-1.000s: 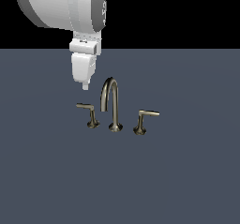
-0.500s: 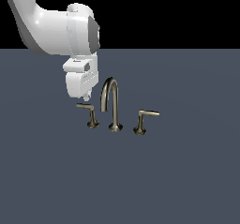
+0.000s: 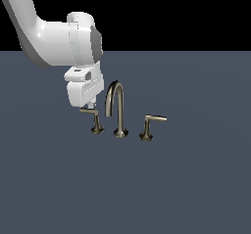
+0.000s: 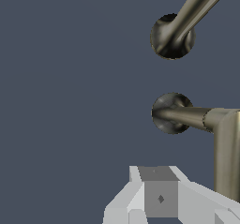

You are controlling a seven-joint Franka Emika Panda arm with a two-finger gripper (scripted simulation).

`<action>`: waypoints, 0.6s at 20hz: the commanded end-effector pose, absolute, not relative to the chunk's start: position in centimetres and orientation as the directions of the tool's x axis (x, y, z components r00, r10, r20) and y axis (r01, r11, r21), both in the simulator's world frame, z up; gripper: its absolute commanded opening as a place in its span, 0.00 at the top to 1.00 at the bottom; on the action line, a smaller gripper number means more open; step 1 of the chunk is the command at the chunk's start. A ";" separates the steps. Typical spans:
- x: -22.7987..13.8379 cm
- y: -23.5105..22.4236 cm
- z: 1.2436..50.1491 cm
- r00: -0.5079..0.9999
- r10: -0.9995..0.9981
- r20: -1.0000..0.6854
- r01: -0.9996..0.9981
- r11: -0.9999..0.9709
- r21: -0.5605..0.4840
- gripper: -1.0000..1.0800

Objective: Turn on the faucet by rotating a designated handle.

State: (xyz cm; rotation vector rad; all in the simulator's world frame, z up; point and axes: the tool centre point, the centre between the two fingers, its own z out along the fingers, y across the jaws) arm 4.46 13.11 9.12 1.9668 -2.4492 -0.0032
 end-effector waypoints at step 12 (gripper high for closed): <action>1.8 15.4 9.1 -0.219 -0.976 0.000 -0.976 0.219 0.000 1.00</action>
